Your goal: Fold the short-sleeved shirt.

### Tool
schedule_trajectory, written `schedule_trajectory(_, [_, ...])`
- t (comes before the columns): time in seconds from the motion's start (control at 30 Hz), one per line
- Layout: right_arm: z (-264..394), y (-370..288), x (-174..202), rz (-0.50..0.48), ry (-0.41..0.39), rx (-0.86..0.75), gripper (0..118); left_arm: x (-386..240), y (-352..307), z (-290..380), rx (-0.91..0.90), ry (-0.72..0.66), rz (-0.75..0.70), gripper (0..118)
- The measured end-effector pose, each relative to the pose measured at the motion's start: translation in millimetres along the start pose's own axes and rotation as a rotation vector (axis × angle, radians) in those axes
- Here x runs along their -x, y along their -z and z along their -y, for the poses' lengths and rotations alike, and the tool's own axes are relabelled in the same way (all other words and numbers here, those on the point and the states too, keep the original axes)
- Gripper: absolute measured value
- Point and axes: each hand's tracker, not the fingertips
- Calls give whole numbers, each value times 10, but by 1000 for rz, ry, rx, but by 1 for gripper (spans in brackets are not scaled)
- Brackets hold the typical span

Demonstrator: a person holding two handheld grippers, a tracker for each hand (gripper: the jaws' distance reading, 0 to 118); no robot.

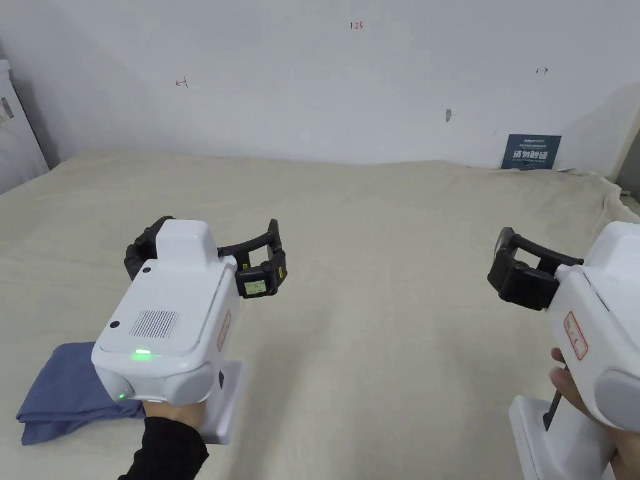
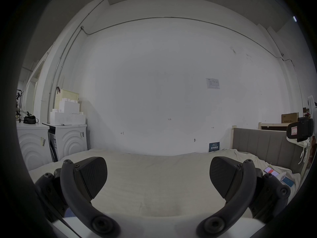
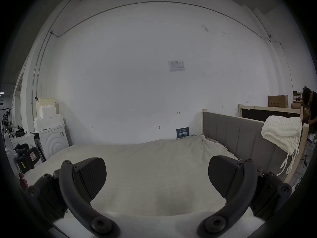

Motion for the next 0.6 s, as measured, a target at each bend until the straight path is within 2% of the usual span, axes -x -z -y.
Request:
schedule_trajectory(0.2, [46,-1,27,8,-43,-18,118,-15,0,9,-5,3,-4,118])
schedule_trajectory(0.6, [59,-20,21,-1,-47,-25,118,-21,-5,12,-9,5,-19,118])
